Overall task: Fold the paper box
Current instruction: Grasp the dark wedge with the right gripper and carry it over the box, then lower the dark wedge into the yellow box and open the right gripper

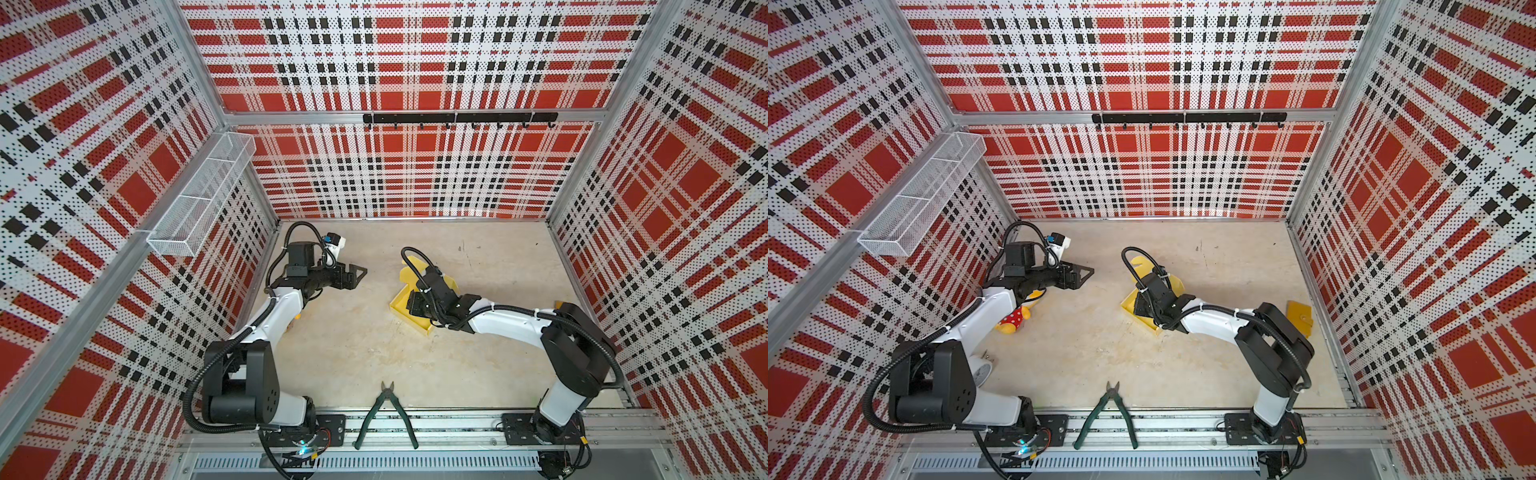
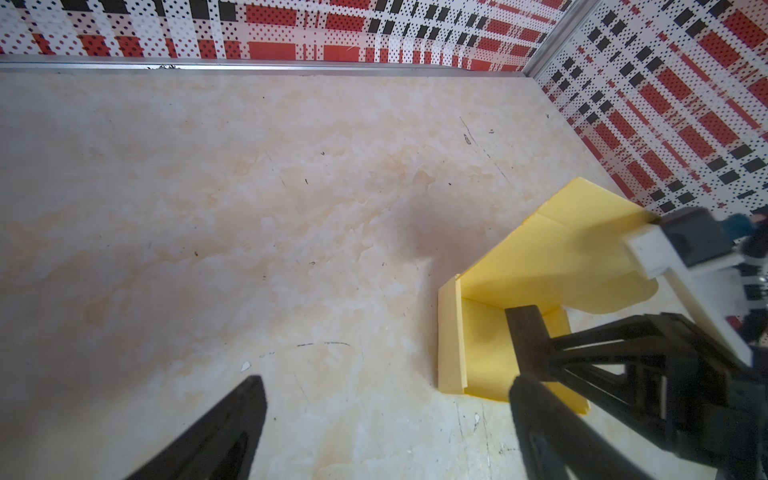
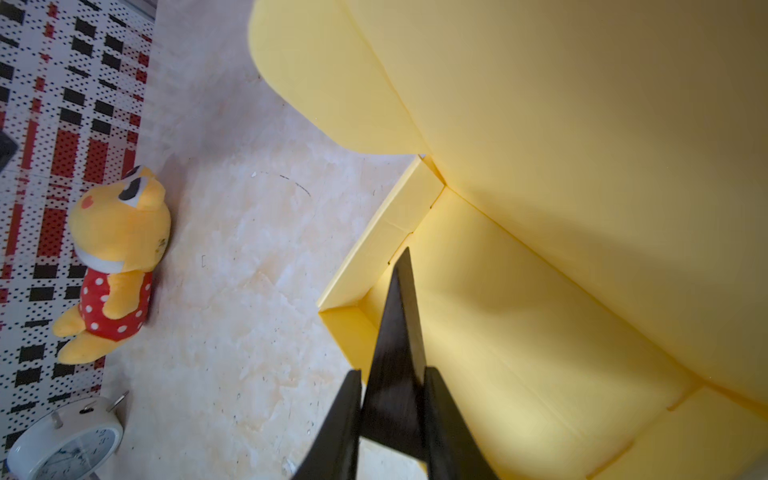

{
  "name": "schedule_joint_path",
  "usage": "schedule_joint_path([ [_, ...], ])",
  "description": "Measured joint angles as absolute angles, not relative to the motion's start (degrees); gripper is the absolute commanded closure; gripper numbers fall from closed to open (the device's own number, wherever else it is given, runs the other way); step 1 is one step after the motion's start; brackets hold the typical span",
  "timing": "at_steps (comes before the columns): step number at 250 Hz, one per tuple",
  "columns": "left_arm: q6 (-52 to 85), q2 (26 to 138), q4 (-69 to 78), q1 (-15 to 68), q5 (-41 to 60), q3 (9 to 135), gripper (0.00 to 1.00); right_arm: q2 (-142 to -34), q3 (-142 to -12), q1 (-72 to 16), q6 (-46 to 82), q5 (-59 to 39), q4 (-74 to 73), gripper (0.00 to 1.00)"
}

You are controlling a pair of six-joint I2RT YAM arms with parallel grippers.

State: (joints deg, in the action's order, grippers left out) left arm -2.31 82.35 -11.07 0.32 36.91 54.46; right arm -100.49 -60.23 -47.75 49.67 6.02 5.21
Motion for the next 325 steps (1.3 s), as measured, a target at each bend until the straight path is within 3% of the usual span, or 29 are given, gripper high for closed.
schedule_joint_path([
  [40,-2.04,82.35,-10.96,0.32,37.06,54.46,0.06,-104.14,-62.33,-47.51,50.78,5.56,6.70,0.55],
  [80,-1.93,82.35,-10.94,0.30,37.06,54.46,0.06,-103.81,-63.46,-47.53,51.46,6.17,9.21,0.52],
  [119,-2.00,82.35,-10.98,0.32,37.17,54.46,0.07,-100.82,-63.37,-47.92,50.85,7.84,11.92,0.56],
  [165,-2.02,82.35,-11.09,0.32,37.28,54.46,0.07,-98.83,-64.23,-48.82,48.62,8.38,12.01,0.74],
  [246,-2.22,82.32,-11.07,0.32,37.26,54.46,0.07,-108.09,-71.66,-49.17,46.81,7.92,16.12,0.71],
  [325,-2.42,82.32,-11.03,0.32,37.26,54.46,0.07,-110.30,-73.19,-48.40,46.02,7.75,19.55,0.71],
])
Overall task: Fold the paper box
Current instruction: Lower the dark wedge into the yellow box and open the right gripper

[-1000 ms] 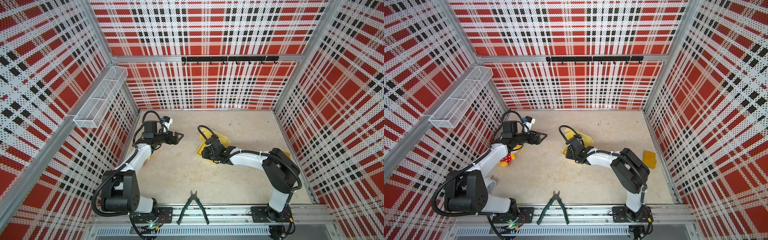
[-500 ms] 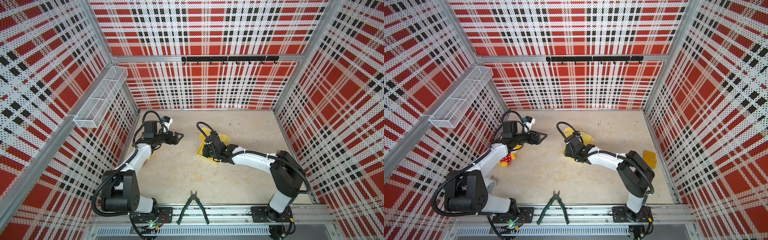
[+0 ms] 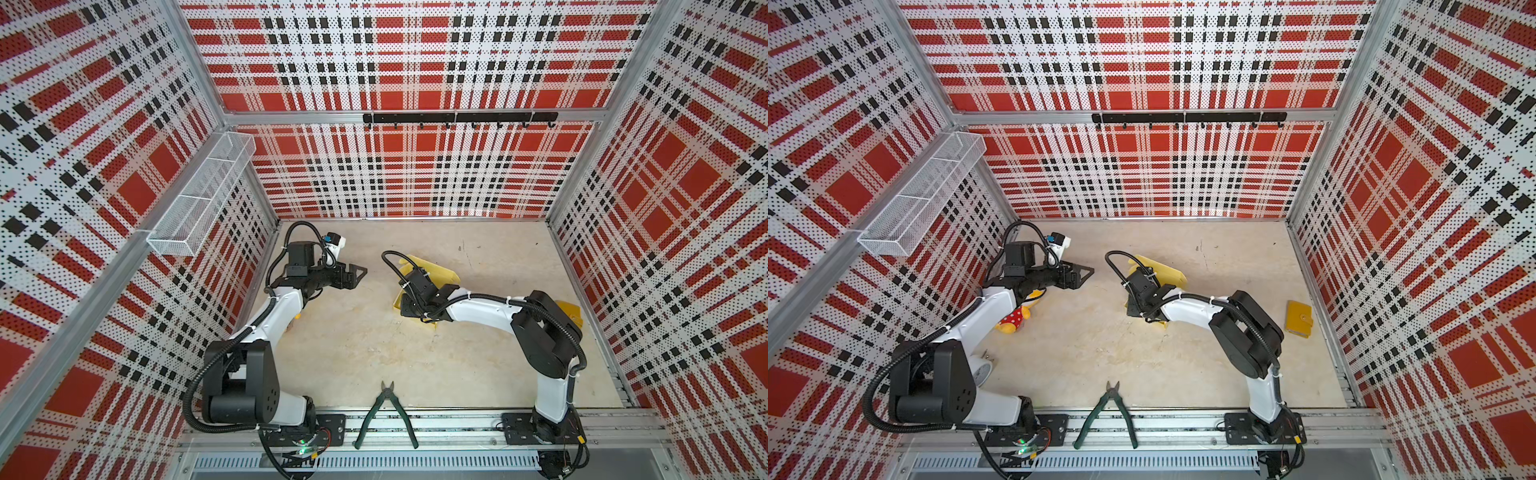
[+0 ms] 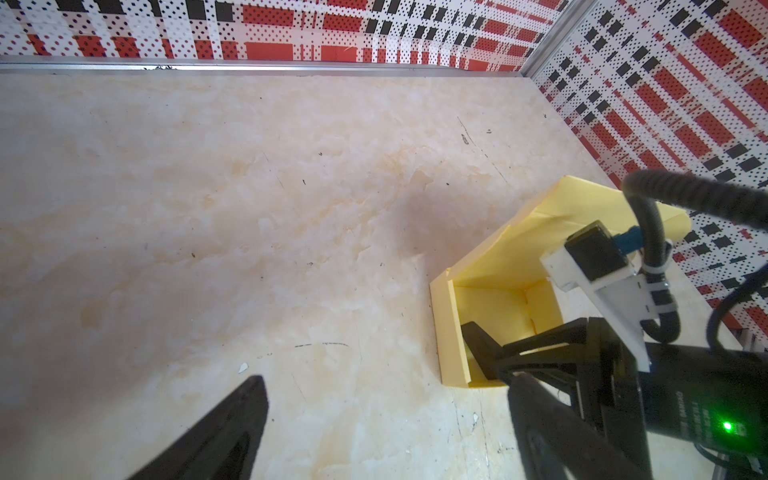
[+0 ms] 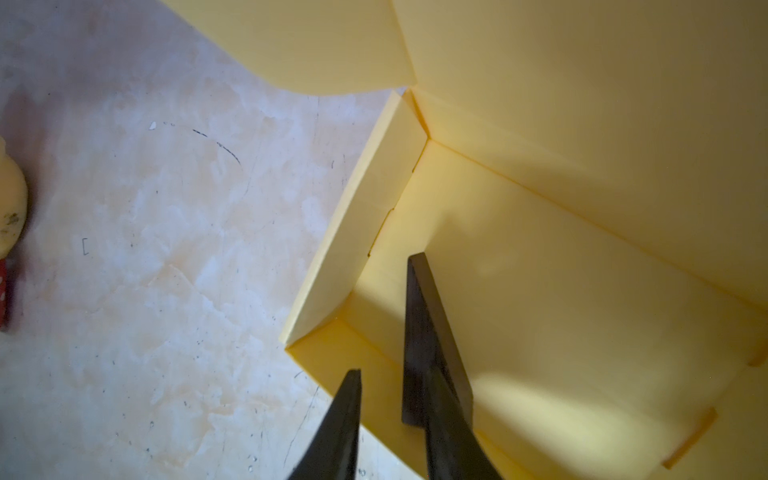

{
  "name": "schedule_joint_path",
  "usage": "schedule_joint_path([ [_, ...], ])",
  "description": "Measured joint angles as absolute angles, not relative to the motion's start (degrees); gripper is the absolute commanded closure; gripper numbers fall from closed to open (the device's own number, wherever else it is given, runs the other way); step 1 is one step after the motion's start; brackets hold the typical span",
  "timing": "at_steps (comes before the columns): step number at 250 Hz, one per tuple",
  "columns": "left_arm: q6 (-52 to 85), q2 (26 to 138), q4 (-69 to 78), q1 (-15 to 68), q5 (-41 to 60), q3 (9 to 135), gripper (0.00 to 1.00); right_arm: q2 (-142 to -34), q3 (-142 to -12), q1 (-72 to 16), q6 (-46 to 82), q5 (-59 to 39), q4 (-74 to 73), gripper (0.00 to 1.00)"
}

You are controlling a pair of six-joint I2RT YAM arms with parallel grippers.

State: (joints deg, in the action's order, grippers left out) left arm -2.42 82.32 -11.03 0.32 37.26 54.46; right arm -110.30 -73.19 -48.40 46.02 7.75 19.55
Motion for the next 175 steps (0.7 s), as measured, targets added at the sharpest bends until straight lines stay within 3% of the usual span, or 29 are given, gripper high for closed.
schedule_joint_path([
  [175,-2.90,82.35,-11.05,0.32,37.23,54.46,0.07,-110.56,-73.06,-45.43,45.54,10.22,22.46,0.71],
])
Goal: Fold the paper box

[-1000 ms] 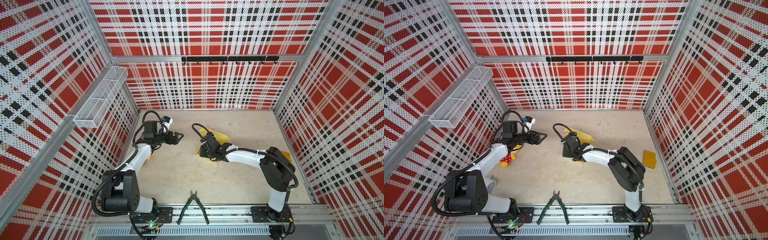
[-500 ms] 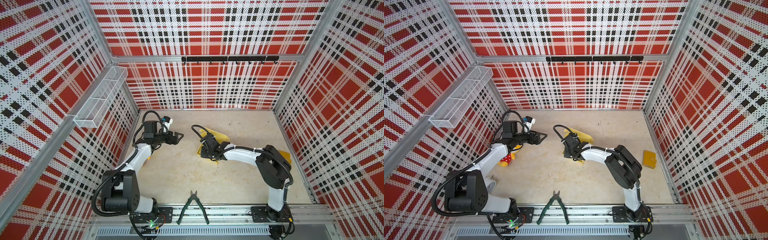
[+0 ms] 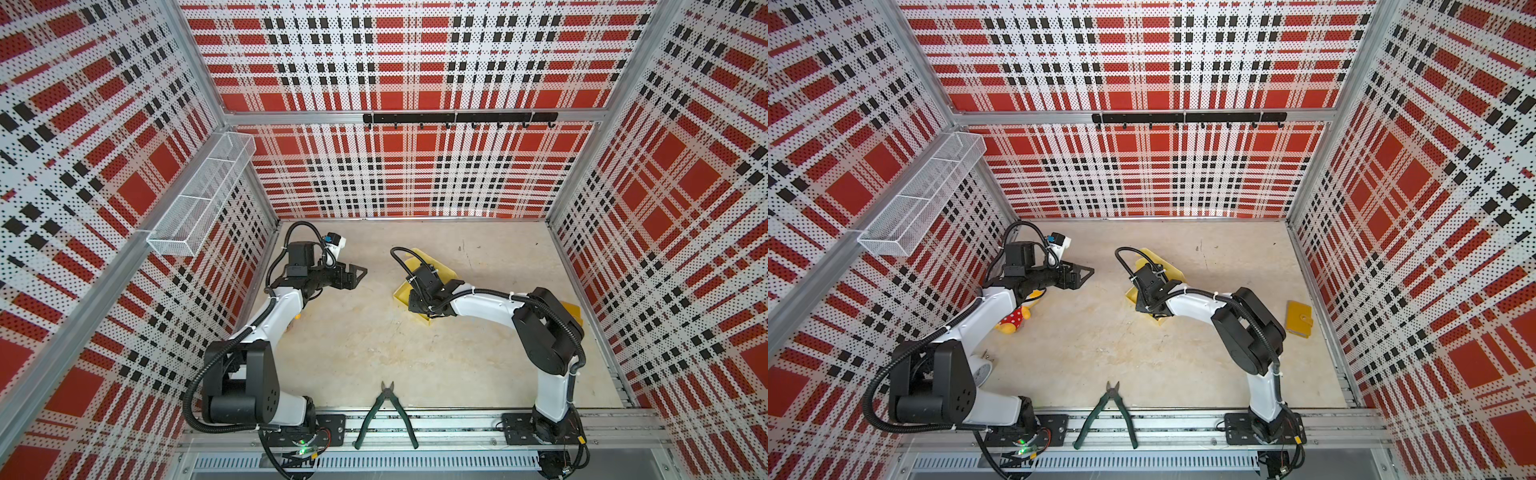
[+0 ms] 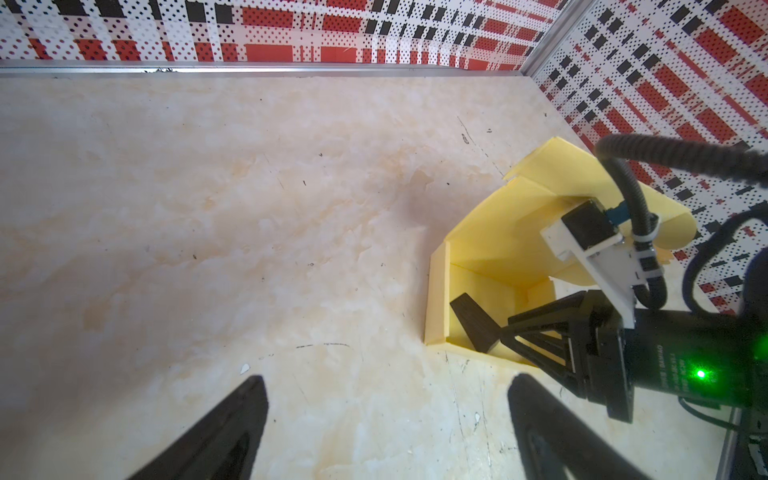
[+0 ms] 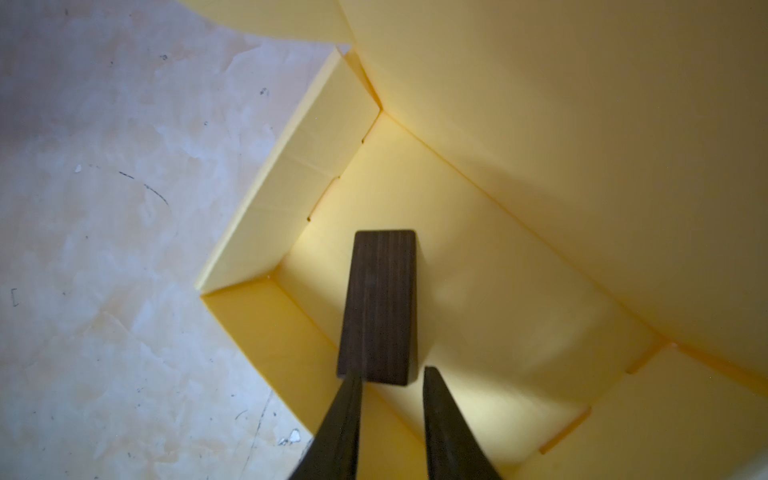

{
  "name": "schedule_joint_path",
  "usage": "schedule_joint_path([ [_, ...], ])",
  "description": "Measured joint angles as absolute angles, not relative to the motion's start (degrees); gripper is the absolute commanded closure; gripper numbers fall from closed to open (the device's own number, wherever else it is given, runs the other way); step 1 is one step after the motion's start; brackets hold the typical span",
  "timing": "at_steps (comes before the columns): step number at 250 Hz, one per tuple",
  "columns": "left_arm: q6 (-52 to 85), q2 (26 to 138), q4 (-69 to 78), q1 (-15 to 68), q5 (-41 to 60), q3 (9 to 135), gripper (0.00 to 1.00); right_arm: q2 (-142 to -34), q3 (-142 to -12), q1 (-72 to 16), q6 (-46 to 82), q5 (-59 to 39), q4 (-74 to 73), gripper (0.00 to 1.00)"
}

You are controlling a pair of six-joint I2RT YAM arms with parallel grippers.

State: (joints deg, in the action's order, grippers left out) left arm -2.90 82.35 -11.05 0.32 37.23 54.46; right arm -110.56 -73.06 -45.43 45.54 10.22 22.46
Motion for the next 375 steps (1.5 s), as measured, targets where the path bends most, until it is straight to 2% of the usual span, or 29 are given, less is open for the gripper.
schedule_joint_path([
  [57,-2.92,82.26,-11.09,0.32,37.23,54.46,0.07,-110.34,-73.06,-45.71,44.36,11.07,23.38,0.69],
  [86,-3.33,82.02,-11.33,0.32,37.39,54.48,0.10,-108.12,-72.69,-46.94,42.94,10.96,22.35,0.67],
  [121,-5.15,82.04,-13.39,1.04,38.83,55.94,0.13,-100.01,-71.77,-48.88,40.75,11.31,22.04,0.64],
  [153,-11.22,83.81,-18.15,4.91,39.13,63.02,0.13,-89.41,-69.95,-48.31,38.89,11.66,22.09,0.63],
  [218,-25.28,92.03,-23.90,16.49,38.30,78.19,0.13,-74.63,-65.32,-40.29,34.13,10.96,25.98,0.60],
  [271,-27.27,101.86,-24.97,17.26,38.13,85.82,0.15,-67.05,-57.28,-29.78,32.21,6.00,28.25,0.60],
  [331,-27.33,106.10,-20.25,17.08,40.01,82.26,0.15,-67.66,-50.61,-20.14,30.50,-3.18,26.22,0.59],
  [375,-26.76,108.01,-16.43,18.83,40.49,81.14,0.21,-72.29,-49.32,-16.86,28.56,-10.00,21.74,0.59],
])
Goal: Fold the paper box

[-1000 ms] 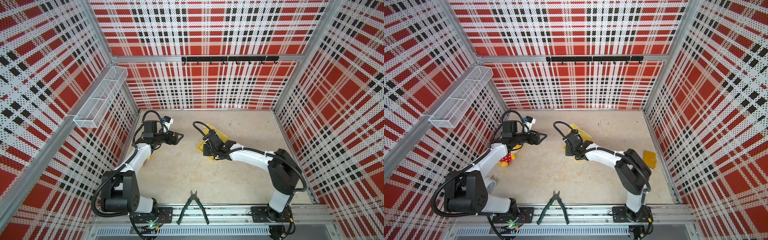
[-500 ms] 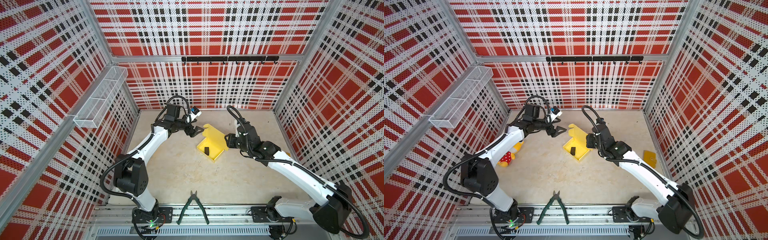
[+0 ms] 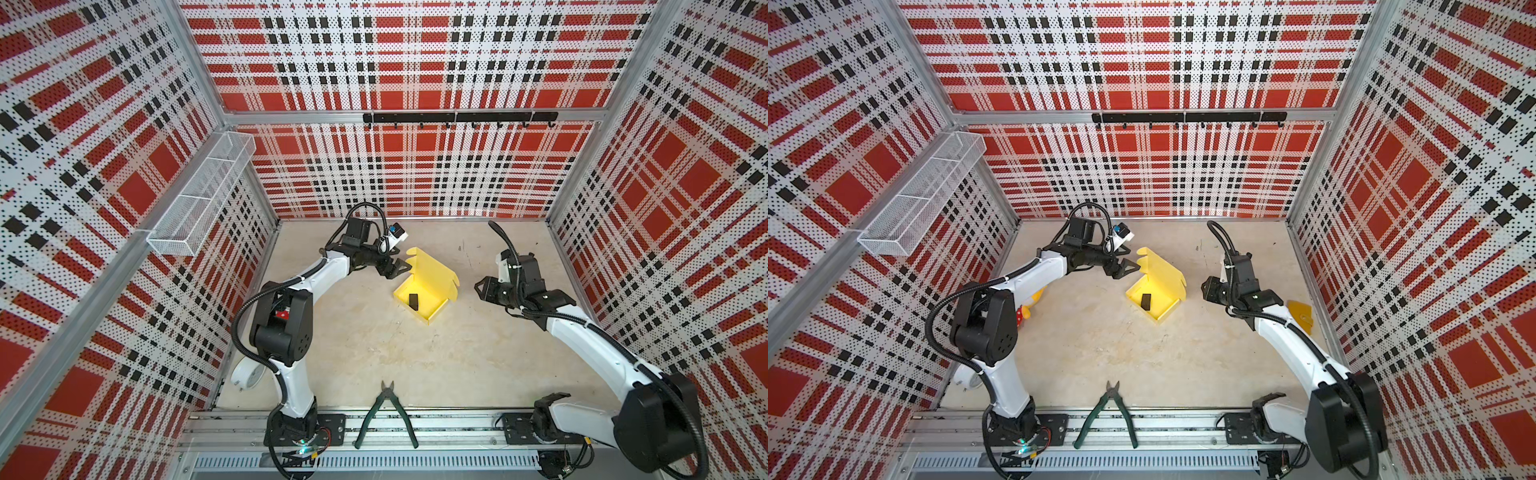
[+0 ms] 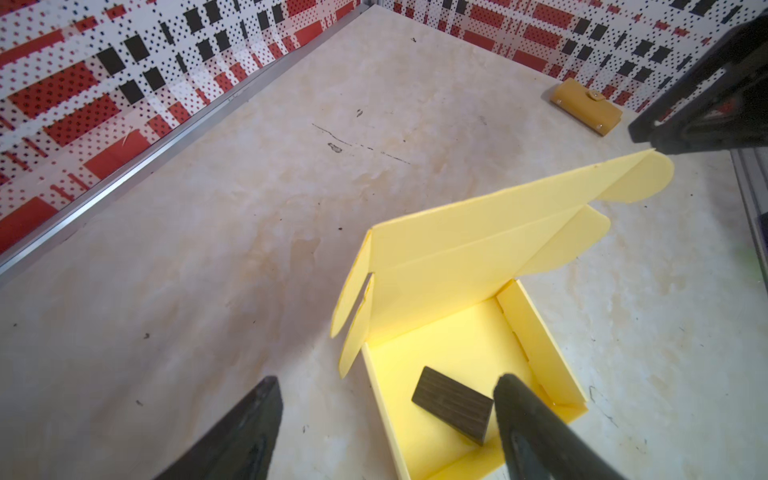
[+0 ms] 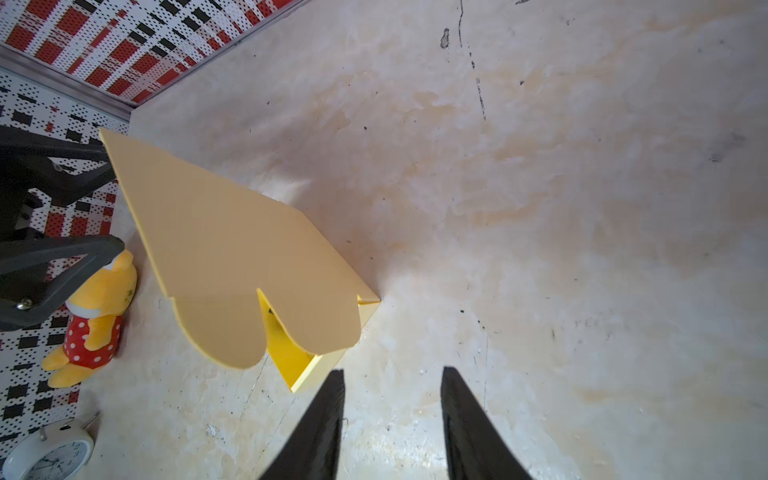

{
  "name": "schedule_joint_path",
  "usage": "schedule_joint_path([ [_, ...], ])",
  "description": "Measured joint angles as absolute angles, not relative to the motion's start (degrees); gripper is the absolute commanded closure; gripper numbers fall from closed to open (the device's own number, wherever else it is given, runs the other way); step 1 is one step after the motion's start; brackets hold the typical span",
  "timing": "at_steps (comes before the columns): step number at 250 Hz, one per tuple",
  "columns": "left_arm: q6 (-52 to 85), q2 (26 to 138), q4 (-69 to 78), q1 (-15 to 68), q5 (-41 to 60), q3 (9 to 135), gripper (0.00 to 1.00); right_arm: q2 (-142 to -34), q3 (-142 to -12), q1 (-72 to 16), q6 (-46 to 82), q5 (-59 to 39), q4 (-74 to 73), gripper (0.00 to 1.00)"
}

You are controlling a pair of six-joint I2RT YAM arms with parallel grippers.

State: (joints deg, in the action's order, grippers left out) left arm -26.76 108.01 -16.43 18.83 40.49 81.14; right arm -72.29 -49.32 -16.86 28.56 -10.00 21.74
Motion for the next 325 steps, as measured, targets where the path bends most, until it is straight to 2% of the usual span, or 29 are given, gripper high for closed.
schedule_joint_path([
  [25,-24.77,110.43,-15.68,19.62,40.45,82.72,0.29,-76.03,-49.32,-16.73,26.92,-13.26,19.40,0.59],
  [66,-20.08,111.28,-12.82,20.10,41.23,81.34,0.34,-80.68,-49.30,-16.73,25.32,-16.99,17.23,0.60],
  [83,-17.61,111.22,-10.31,20.10,41.95,79.33,0.41,-81.30,-49.15,-16.73,24.88,-18.04,16.25,0.60],
  [120,-13.28,111.18,-7.40,20.14,42.22,75.18,0.50,-81.49,-49.12,-16.73,24.14,-20.18,14.70,0.60],
  [185,-7.16,110.89,-2.63,20.45,42.04,72.23,0.59,-82.67,-49.06,-16.73,22.26,-22.46,13.67,0.60],
  [218,-6.33,110.28,-0.80,20.45,42.11,71.88,0.59,-82.63,-48.80,-16.73,21.30,-22.44,13.91,0.60],
  [248,-6.70,109.97,0.49,20.45,42.76,71.83,0.43,-81.87,-47.62,-16.64,20.18,-21.93,14.46,0.60],
  [261,-7.09,109.97,0.67,20.45,43.16,71.83,0.41,-81.32,-47.09,-16.51,19.64,-21.80,14.81,0.60],
  [325,-7.88,109.97,1.13,20.58,44.77,72.05,0.56,-78.87,-45.74,-16.36,16.67,-22.74,16.51,0.61],
])
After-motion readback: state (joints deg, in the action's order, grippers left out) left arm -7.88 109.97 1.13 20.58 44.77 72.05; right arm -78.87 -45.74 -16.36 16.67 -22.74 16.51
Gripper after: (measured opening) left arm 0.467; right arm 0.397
